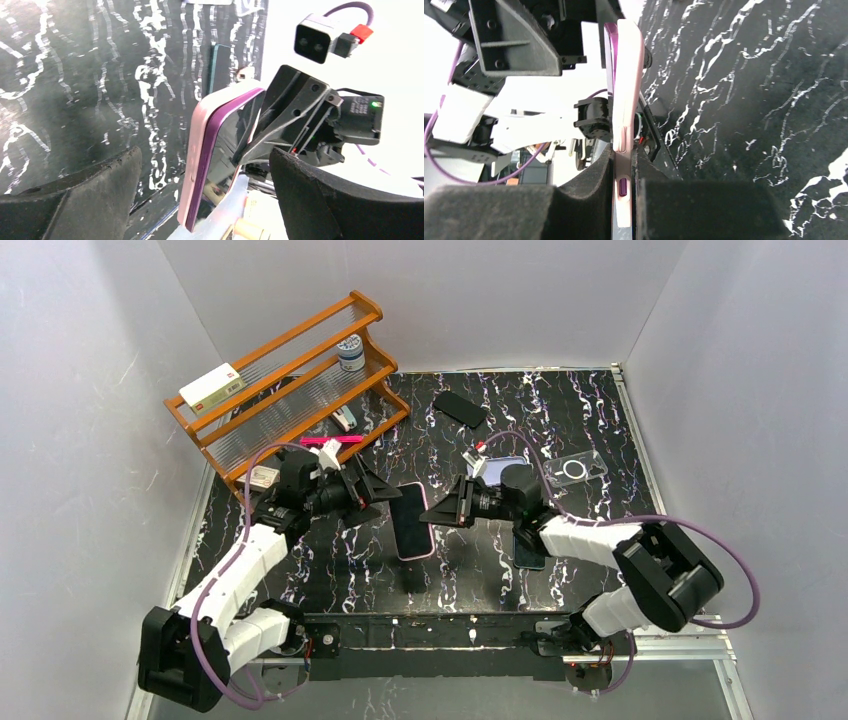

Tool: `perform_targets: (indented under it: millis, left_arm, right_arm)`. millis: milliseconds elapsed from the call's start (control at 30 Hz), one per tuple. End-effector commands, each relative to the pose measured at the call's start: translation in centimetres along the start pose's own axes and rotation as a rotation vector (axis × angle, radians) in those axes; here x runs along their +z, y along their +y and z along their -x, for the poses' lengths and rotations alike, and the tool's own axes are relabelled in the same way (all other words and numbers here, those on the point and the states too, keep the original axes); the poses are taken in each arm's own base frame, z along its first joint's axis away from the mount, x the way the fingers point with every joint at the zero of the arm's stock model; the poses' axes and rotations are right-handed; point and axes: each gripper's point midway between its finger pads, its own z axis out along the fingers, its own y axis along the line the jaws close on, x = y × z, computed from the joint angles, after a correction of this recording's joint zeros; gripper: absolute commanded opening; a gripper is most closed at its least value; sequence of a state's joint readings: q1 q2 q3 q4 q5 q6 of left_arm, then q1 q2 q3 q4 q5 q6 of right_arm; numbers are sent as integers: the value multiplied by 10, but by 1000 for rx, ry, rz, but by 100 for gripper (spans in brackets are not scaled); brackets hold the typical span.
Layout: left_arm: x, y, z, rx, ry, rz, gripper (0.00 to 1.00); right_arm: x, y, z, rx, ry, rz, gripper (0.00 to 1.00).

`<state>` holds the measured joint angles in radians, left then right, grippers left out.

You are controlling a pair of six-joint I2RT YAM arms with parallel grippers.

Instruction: Put the phone into the phone case

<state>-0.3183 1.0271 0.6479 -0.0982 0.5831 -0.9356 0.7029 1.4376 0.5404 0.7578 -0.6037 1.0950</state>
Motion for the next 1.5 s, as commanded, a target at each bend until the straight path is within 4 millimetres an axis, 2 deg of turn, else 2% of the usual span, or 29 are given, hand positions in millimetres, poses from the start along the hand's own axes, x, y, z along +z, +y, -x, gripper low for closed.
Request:
perform_targets:
  millis: [0,133,267,333,467,567,767,1000,1100,1167,1200,1267,1333,1400,1467]
  left_arm:
    - [-16,-59,10,109,10,-195,96]
    - [-23,-76,9,168,26,-263,94]
    - [-32,-102,10,143,12,-391,90]
    - [-40,-123,13,108,0,-504,88]
    - [-47,-135,13,115,-3,-568,80]
    - [-51,-139,13,122,-5,-584,70]
    - [-56,-143,12,91,-13,-608,41]
    - [-47,-129,11,59,-7,-579,8]
    - [-43,-124,10,59,1,-561,0]
    - [-42,-122,9,61,2,-550,2]
    - [-41,-121,9,60,3,-545,7]
    - [-42,-122,10,62,0,-540,24]
    - [-43,-123,11,66,-4,-539,47]
    - [-44,-125,11,78,-6,-536,59]
    - [-42,-122,12,84,-8,-519,64]
  right_arm:
    - [-16,56,8,-129,8,183,1]
    - [-26,79,9,-148,-14,269,1]
    - [-37,101,7,-154,-21,378,1]
    - [-40,107,4,-156,-14,416,1]
    - [-43,114,6,-149,-22,452,1]
    - [-44,116,7,-143,-40,456,1]
    - [-44,111,6,-123,-47,443,1]
    - [-44,105,6,-104,-55,428,1]
    - [-43,103,6,-96,-56,419,1]
    - [-43,102,7,-92,-61,414,1]
    - [-43,102,7,-90,-62,414,1]
    - [-42,102,8,-89,-65,414,1]
    - [-42,103,8,-91,-62,418,1]
    - [-42,104,9,-91,-63,421,1]
    - [-42,106,10,-90,-65,426,1]
